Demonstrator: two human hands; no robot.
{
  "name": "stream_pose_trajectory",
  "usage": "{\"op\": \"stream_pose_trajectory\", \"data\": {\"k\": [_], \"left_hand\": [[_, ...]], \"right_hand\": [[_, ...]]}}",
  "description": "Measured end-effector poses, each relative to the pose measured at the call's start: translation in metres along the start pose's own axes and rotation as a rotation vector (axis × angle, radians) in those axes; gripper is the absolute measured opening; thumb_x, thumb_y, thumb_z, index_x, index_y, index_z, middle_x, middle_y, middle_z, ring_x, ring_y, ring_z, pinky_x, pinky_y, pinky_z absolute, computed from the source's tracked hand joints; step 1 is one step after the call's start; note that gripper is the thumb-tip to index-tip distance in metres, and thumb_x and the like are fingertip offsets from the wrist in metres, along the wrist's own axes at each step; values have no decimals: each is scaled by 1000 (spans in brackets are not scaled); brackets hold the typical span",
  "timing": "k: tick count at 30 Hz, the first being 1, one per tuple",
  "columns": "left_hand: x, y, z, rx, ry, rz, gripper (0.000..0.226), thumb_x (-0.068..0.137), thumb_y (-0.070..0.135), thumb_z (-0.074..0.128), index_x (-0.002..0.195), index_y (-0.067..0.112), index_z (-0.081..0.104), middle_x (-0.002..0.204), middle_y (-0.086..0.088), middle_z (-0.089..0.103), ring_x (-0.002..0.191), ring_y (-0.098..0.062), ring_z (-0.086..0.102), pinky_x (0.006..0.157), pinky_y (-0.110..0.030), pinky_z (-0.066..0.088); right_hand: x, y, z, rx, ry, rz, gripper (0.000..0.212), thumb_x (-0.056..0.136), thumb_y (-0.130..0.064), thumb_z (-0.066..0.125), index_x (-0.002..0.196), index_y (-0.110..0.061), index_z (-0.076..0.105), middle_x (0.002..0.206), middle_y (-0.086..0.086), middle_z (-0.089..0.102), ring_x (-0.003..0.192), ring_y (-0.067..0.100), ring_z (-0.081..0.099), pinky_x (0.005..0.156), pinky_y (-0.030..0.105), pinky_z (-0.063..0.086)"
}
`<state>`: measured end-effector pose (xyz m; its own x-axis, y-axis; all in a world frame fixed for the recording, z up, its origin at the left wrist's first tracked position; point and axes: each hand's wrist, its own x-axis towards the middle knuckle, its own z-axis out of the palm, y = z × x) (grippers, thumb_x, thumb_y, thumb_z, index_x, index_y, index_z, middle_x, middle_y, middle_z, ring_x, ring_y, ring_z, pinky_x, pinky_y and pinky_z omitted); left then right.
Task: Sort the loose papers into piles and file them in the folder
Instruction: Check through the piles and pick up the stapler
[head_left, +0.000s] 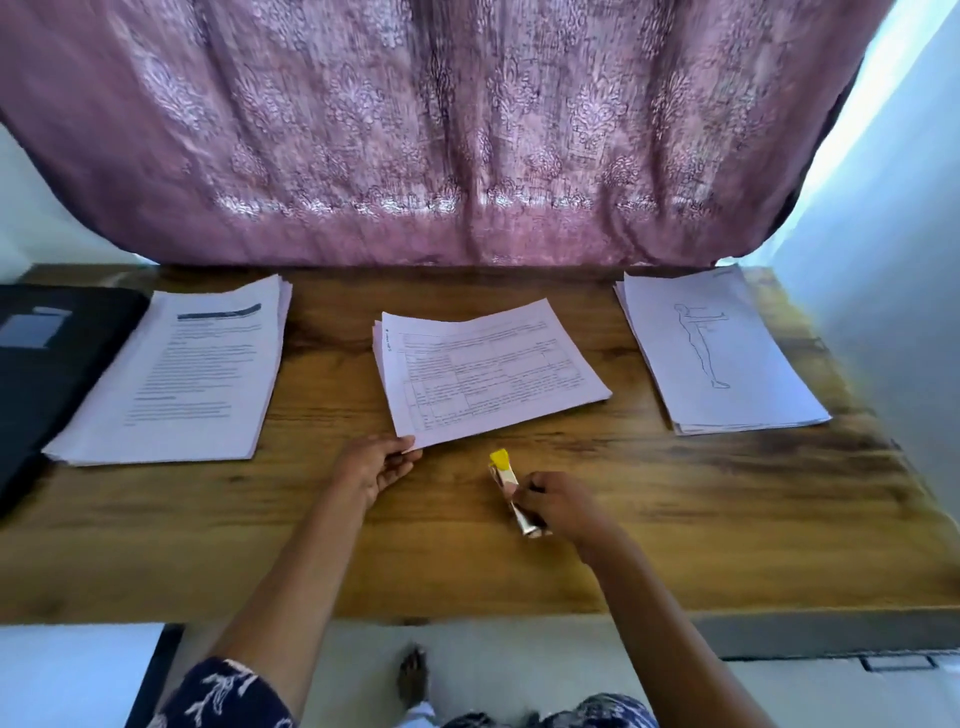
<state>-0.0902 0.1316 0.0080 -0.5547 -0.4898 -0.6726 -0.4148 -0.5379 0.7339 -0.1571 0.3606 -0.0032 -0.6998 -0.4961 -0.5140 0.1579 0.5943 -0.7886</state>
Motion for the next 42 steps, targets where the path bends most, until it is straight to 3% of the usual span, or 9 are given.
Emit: {"op": "stream_pose_trajectory", "data": {"k": [3,8,15,18,28,35,42], "left_hand": [[9,9,-17,9,-12,19,8,87,-1,64,86,7,61,82,-7,67,52,-6,67,47,-17,53],[20,17,-41,22,-41,21,8,87,-2,64,86,5,60,75,-5,70,53,-8,68,48,-18,54],[31,17,-52,36,-81,22,9,86,-2,66,83,4,60,65,-1,71,54,-9,69,50,-19,55],[34,17,-57,51,-80,37,11,86,-1,67,82,5,59,70,-4,71,53,-9,68,51,-19,56],[34,13,-61,90,-83,74,12,86,1,68,82,6,58,80,-7,70,57,-10,69,51,-20,55],[34,12,-62,71,-107,65,11,85,2,69,83,6,59,82,-10,71,58,-11,70,51,-21,54],[34,13,-62,45,-92,54,12,83,-1,71,82,5,60,77,-10,71,56,-11,69,50,-21,54]], "right_hand": [[9,-26,29,253,-167,84,21,94,-27,59,89,-7,59,81,12,63,69,20,60,50,21,48],[20,-56,61,321,-273,127,18,96,-27,56,95,-12,65,86,5,69,74,15,66,59,24,52],[31,-73,88,417,-195,146,20,95,-27,57,100,-9,63,85,5,71,76,15,69,71,30,54],[32,-76,95,420,-162,147,22,96,-27,55,104,-8,61,87,4,71,76,14,69,75,31,53],[40,-81,105,476,-123,187,17,97,-23,53,102,-8,61,83,4,70,71,14,69,75,31,55],[44,-86,107,540,-67,206,32,89,-37,64,97,-6,64,77,6,69,67,16,67,71,32,58],[49,-90,108,630,-137,267,22,95,-18,57,110,-2,60,89,11,72,74,17,71,66,31,59]]}}
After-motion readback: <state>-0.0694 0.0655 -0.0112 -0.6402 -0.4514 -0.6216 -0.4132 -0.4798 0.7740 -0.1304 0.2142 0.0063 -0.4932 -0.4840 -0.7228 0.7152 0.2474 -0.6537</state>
